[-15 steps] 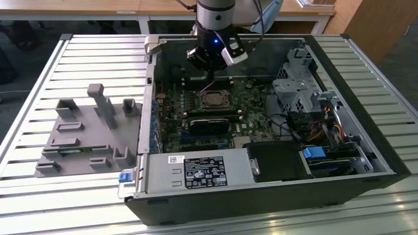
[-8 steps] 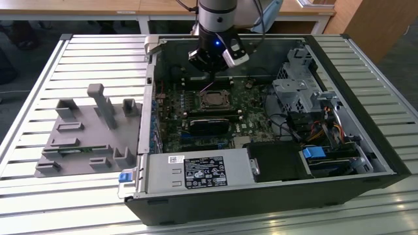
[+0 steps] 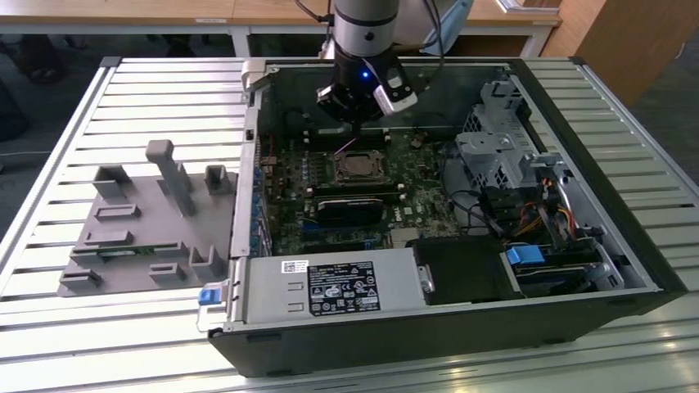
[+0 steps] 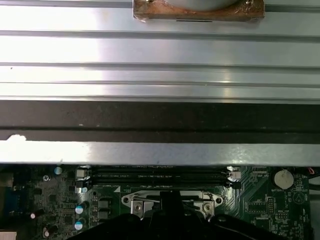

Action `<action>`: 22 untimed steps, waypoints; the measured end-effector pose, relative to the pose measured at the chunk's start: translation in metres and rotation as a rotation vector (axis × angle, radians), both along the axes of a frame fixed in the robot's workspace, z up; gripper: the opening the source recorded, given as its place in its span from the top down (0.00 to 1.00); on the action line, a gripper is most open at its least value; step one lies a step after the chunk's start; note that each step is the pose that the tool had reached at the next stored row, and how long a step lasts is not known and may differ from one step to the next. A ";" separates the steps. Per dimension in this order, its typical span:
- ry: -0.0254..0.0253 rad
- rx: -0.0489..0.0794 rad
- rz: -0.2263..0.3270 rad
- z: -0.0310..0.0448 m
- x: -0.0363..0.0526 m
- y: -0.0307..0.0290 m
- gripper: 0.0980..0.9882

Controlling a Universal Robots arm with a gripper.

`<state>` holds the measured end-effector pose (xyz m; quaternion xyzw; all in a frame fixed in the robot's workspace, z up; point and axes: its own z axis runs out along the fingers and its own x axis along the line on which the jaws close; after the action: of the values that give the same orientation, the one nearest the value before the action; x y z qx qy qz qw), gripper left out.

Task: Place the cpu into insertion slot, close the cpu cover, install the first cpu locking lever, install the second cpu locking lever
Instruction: 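Install the first cpu locking lever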

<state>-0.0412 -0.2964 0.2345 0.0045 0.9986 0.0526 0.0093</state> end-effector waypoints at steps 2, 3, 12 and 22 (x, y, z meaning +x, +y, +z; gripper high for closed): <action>0.0000 0.000 0.000 -0.0009 0.0009 0.0005 0.99; -0.0001 0.000 0.000 -0.0014 0.0015 0.0008 0.99; 0.0000 0.000 0.000 -0.0099 0.0079 0.0037 0.99; 0.0000 0.000 0.000 -0.0161 0.0134 0.0055 0.99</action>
<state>-0.0279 -0.2909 0.2184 0.0044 0.9986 0.0526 0.0093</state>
